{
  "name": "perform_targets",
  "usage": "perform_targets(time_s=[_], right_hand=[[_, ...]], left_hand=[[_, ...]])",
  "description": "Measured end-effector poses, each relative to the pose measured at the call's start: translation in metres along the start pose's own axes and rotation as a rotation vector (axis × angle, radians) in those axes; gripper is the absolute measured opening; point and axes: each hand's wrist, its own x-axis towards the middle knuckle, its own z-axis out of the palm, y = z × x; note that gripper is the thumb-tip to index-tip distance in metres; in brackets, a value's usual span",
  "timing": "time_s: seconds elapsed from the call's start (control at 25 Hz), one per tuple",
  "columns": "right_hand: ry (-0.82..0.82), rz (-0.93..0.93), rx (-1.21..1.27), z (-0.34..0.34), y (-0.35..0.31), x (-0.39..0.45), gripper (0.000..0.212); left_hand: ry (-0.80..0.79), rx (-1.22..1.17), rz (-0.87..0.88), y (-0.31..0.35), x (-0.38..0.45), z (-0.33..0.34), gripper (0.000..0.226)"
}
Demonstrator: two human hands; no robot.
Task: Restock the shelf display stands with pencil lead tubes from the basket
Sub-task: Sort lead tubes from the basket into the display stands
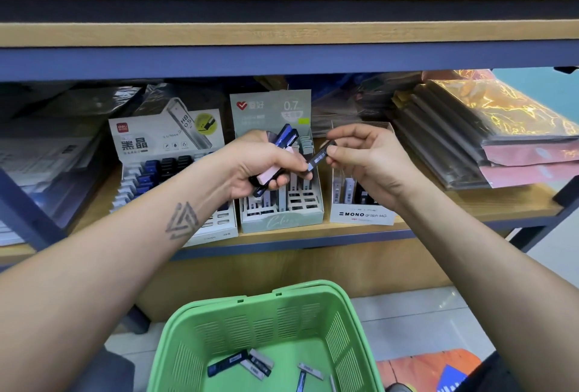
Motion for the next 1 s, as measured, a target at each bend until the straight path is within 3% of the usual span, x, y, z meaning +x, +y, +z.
perform_targets(time_s=[0.2, 0.4, 0.64, 0.84, 1.0], right_hand=[[-0.052, 0.087, 0.145, 0.018, 0.002, 0.000, 0.023], [-0.128, 0.083, 0.043, 0.027, 0.001, -0.002, 0.026], [-0.067, -0.045, -0.193, 0.015, 0.001, -0.005, 0.016], [-0.093, -0.015, -0.155, -0.006, -0.001, -0.012, 0.040], [-0.046, -0.042, -0.141, -0.026, -0.004, -0.016, 0.039]], left_hand=[[0.003, -0.014, -0.020, -0.003, -0.013, -0.012, 0.013], [0.049, -0.109, -0.040, 0.000, -0.014, -0.013, 0.022], [0.004, -0.139, -0.065, 0.000, -0.005, -0.004, 0.016], [0.130, -0.067, 0.027, -0.001, 0.002, 0.008, 0.012], [0.132, -0.086, 0.018, -0.002, 0.006, 0.016, 0.009]])
